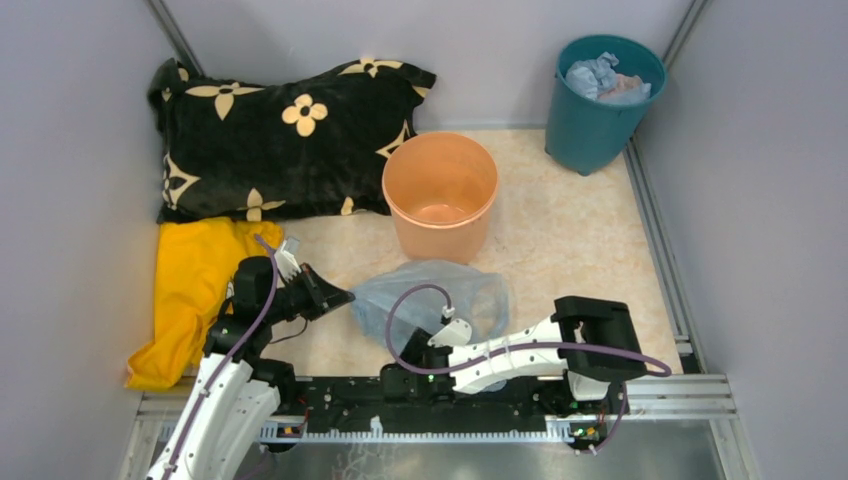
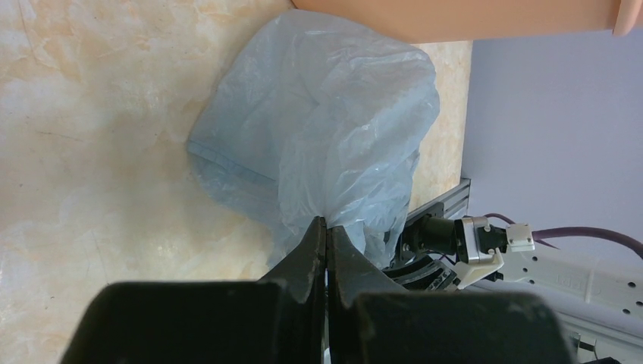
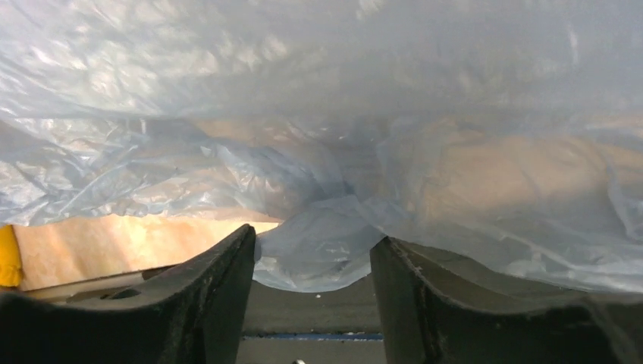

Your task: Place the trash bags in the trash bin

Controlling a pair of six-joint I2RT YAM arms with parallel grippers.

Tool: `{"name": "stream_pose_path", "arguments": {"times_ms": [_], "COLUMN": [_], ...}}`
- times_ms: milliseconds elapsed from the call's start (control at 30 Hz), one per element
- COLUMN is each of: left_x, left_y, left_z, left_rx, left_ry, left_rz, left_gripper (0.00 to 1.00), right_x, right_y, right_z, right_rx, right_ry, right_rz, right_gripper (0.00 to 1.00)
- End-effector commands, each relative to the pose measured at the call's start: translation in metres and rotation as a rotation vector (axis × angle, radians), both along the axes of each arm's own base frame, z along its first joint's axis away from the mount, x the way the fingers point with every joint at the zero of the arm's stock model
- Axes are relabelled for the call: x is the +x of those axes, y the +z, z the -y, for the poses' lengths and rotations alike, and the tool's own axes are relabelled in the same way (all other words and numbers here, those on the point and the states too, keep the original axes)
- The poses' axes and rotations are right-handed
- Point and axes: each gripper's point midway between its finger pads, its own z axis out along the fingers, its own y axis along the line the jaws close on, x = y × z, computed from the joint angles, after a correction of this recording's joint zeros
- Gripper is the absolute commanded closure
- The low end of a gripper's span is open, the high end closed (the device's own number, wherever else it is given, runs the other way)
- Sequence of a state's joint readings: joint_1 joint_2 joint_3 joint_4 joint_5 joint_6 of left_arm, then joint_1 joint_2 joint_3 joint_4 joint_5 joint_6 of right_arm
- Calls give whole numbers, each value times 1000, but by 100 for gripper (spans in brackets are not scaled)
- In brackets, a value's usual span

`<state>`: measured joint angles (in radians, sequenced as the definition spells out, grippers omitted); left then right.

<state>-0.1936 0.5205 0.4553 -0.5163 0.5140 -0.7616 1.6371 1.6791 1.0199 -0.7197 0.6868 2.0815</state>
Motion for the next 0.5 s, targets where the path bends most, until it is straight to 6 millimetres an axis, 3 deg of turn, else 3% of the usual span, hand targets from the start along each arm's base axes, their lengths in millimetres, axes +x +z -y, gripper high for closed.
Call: {"name": "stream_pose_path", "arguments": {"times_ms": [0,67,167,467], "left_x": [0,0,1,8], "left_y": [2,2,2,19], "left_z": [0,-1,-2,-3], "left_rx": [1,3,5,29], "left_ry": [-8,-3,1,-3], "left_rz": [17,15,17,49], "left_gripper": [100,100,100,100], "right_x": [10,12,14,6], "right_y": [12,17,29,85], "right_z": [-9,-4,5,49], "right_rx": [214,197,178,265], "right_ry": [-238,-230,-202,4], "right_rz": [-46,-34,-3,82], "right_gripper": [62,84,99,100]}}
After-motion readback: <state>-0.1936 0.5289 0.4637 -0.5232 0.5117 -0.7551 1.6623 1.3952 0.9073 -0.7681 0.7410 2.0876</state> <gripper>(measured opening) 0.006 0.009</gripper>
